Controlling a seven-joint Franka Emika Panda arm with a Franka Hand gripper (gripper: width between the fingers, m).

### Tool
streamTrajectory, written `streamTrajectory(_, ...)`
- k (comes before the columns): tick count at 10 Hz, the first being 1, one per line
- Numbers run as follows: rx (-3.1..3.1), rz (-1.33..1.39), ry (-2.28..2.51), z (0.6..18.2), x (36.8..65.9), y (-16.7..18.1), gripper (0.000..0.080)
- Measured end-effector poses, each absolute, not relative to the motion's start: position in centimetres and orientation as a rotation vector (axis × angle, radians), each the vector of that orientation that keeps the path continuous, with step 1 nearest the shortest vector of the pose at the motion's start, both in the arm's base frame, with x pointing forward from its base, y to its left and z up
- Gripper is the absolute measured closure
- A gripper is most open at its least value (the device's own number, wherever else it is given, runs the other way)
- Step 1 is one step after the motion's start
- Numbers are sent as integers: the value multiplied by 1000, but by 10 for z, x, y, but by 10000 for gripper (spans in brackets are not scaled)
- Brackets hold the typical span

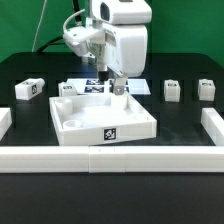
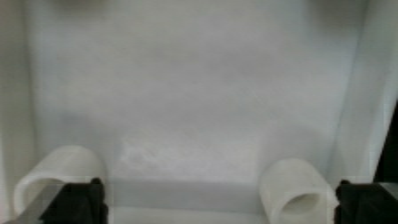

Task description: Assemble one leg

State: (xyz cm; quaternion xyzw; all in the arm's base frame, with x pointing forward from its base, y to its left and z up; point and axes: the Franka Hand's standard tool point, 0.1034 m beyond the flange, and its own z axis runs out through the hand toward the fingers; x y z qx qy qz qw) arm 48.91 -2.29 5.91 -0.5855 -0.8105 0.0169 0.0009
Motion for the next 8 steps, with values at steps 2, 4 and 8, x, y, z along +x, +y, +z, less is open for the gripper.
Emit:
streamTrajectory(2, -1840, 51, -2546, 60, 490, -23, 150)
streamTrajectory(4, -1835, 54, -2546, 59, 488, -25, 150)
streamTrajectory(8, -1810, 87, -2500, 37, 449, -39, 150)
